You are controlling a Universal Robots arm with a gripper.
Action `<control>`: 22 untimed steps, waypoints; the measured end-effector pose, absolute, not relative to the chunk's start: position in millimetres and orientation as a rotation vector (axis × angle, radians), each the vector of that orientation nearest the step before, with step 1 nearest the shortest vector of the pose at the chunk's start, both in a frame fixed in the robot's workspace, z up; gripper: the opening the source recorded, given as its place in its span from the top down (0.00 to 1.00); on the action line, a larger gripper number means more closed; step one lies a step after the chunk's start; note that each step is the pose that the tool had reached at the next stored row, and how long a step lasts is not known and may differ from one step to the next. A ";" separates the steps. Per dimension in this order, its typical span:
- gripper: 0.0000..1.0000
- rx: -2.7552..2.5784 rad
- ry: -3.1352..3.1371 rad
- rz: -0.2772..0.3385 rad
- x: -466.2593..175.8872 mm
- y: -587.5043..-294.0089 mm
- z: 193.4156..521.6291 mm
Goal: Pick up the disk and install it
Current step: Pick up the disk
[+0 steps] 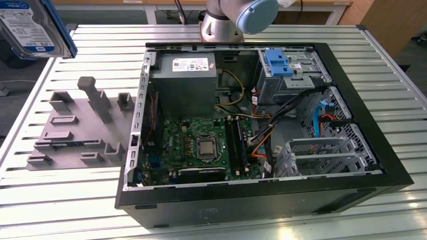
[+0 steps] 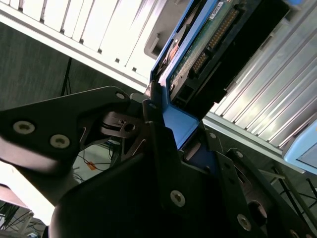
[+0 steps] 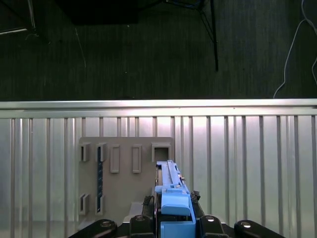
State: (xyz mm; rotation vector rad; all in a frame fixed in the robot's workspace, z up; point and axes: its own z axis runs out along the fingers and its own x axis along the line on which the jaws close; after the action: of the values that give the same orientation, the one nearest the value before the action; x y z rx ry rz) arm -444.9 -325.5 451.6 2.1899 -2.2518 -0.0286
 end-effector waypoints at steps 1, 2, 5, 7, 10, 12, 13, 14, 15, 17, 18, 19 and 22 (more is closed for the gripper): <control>0.64 2.190 -2.252 -0.029 -444.9 -325.5 452.5; 0.64 2.190 -2.252 -0.029 -444.9 -325.5 453.5; 0.64 2.190 -2.252 -0.028 -444.9 -325.5 457.0; 0.64 2.190 -2.252 -0.028 -444.9 -325.5 458.6; 0.64 2.190 -2.252 -0.029 -444.9 -325.5 459.4; 0.64 2.190 -2.252 -0.029 -444.9 -325.5 459.4; 0.64 2.190 -2.252 -0.029 -444.9 -325.5 459.5; 0.64 2.190 -2.252 -0.029 -444.9 -325.5 459.6; 0.64 2.190 -2.252 -0.029 -444.9 -325.5 459.5; 0.64 2.190 -2.252 -0.029 -444.1 -325.4 459.8; 0.64 2.190 -2.252 -0.029 -443.2 -325.4 459.7; 0.64 2.190 -2.252 -0.029 -442.9 -325.4 459.6; 0.64 2.190 -2.252 -0.029 -442.8 -325.5 459.6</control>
State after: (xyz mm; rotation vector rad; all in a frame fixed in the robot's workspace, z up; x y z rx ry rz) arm -442.8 -325.5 459.6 2.1899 -2.2517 -0.0286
